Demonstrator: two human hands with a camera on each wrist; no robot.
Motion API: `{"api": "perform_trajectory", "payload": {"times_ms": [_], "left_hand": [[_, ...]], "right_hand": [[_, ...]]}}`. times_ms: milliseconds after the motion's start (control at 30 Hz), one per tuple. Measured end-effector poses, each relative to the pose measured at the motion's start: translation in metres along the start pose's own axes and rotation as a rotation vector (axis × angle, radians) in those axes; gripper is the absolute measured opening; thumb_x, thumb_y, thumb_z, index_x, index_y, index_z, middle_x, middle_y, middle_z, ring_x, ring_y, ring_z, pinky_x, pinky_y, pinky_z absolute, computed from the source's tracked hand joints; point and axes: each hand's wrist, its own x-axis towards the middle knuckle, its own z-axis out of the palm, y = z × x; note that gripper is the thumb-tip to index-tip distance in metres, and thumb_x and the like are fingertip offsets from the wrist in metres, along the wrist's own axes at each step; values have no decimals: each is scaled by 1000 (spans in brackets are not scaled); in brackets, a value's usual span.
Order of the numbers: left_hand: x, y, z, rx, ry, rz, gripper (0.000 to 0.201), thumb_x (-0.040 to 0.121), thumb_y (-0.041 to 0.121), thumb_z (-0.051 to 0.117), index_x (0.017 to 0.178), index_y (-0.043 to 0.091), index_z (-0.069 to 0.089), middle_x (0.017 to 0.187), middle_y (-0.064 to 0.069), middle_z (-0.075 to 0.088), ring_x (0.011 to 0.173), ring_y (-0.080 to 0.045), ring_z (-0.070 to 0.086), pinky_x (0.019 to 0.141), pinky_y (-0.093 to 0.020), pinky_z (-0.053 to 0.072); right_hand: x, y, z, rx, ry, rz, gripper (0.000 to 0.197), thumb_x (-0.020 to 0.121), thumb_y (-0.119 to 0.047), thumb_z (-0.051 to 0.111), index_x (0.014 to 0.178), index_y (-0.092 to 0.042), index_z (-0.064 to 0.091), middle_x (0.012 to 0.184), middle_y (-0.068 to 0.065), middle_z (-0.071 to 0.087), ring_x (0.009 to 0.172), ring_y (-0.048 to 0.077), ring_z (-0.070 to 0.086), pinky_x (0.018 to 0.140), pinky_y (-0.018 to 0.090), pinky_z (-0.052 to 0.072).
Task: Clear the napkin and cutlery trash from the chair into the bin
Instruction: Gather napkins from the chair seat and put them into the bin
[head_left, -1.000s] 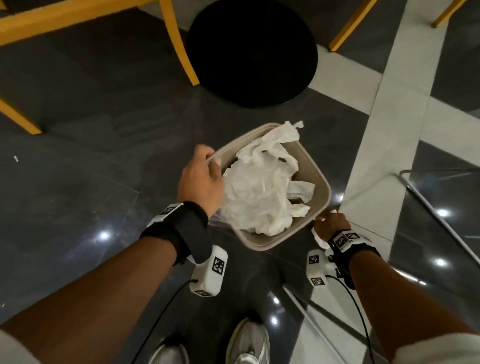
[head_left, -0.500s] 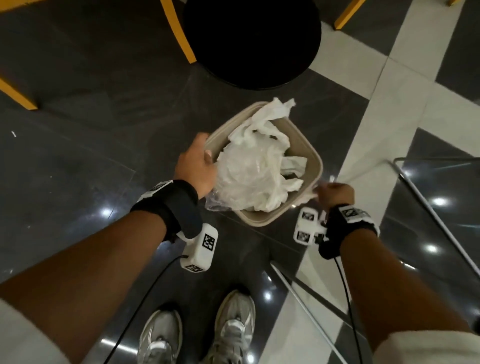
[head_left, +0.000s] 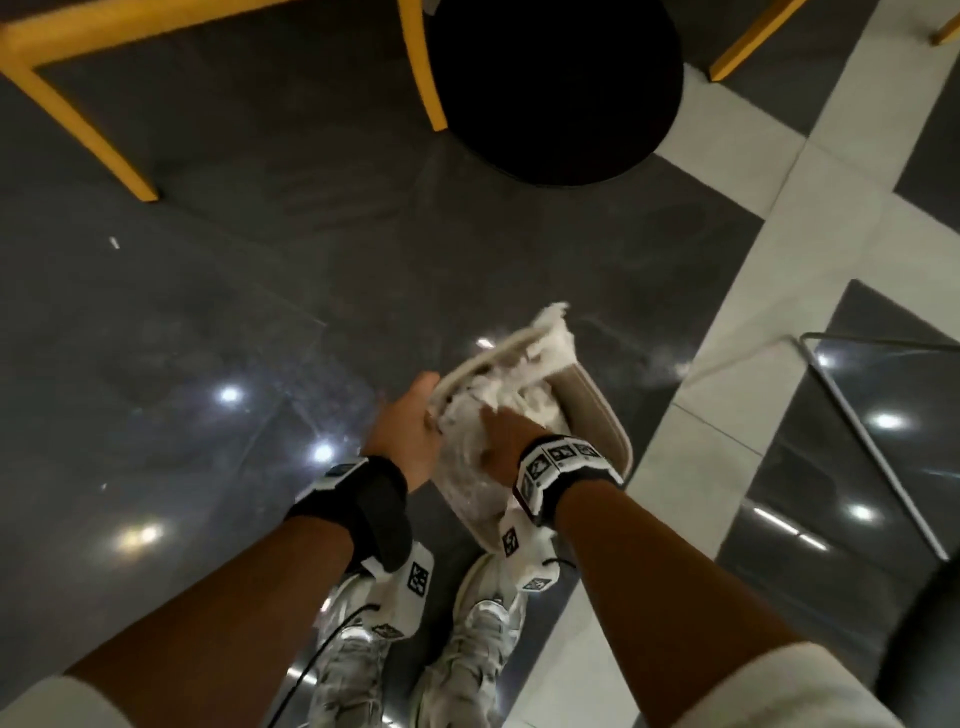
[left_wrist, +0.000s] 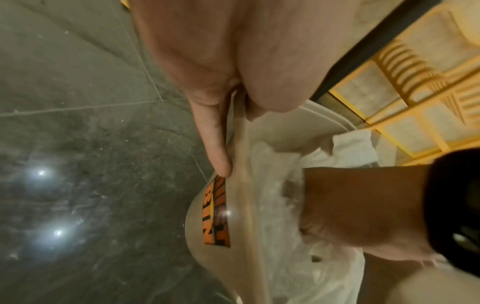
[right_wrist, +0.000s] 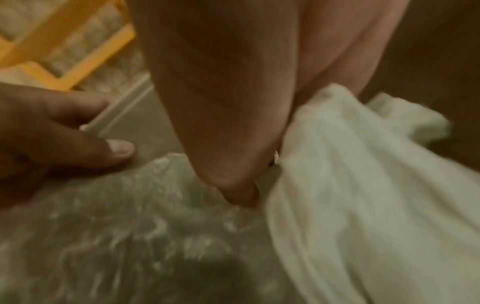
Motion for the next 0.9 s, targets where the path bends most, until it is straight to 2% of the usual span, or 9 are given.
{"api": "perform_trajectory", "payload": {"times_ms": [100, 167, 233, 367, 467, 567, 733, 800, 900], "left_hand": [[-20, -16, -1, 102, -152, 13, 36, 96, 13, 48, 125, 32, 51, 94, -2, 65, 91, -28, 66, 72, -28, 45], [-31, -18, -3, 155, -185, -2, 48, 95, 7, 47, 139, 27, 47, 111, -8, 64, 100, -27, 63, 81, -26, 44], [-37, -15, -3, 148, -160, 10, 46, 94, 7, 50, 137, 24, 50, 107, -5, 63, 92, -21, 58, 81, -26, 42], [-38, -11, -3, 85, -101, -23, 23, 93, 14, 54, 112, 26, 57, 71, 8, 54, 71, -20, 55, 67, -26, 40], [-34, -6, -2, 81, -44, -16, 25, 94, 9, 47, 111, 23, 58, 82, 0, 60, 78, -24, 58, 70, -29, 42], [-31, -3, -4, 106, -23, -14, 29, 96, 4, 41, 116, 18, 57, 90, -6, 61, 83, -26, 59, 71, -29, 40], [-26, 2, -11, 85, -6, -48, 27, 98, 6, 36, 116, 14, 56, 94, -13, 64, 83, -30, 60, 70, -34, 43], [-22, 2, -14, 71, 30, -71, 25, 97, 6, 37, 111, 15, 56, 95, -15, 65, 86, -35, 62, 72, -39, 48], [-16, 1, -14, 76, 47, -80, 26, 95, 4, 38, 110, 16, 56, 98, -15, 66, 92, -37, 62, 79, -44, 52]], "right_hand": [[-1, -6, 29, 48, -93, -1, 62, 88, -41, 55, 147, -33, 36, 150, 6, 47, 135, 33, 47, 110, 49, 40], [-12, -12, 32, 28, -86, 6, 62, 91, -41, 53, 149, -39, 32, 156, 3, 39, 141, 33, 40, 115, 49, 34], [-30, -16, 30, 66, -34, -8, 59, 94, -38, 52, 150, -42, 32, 157, 2, 38, 141, 31, 39, 116, 47, 34], [-75, -21, 9, 109, 354, -105, 34, 96, -33, 49, 129, -34, 57, 131, -1, 60, 113, 23, 62, 95, 38, 50], [-86, -7, -11, 188, 735, -6, 28, 91, -27, 58, 119, -26, 58, 129, 1, 50, 105, 24, 60, 81, 40, 57], [-68, 24, -26, 326, 791, 177, 38, 86, -28, 64, 123, -27, 57, 132, 5, 46, 115, 29, 53, 87, 41, 55], [-73, 28, -40, 368, 895, 79, 16, 93, -26, 57, 98, -16, 69, 108, 3, 62, 100, 26, 60, 86, 39, 53], [-85, 12, -32, 446, 868, -37, 17, 92, -27, 54, 102, -19, 65, 110, 0, 60, 99, 22, 59, 88, 38, 52], [-83, -17, -6, 309, 350, -74, 22, 93, -30, 54, 112, -20, 61, 111, 2, 60, 104, 24, 60, 88, 31, 45]]}}
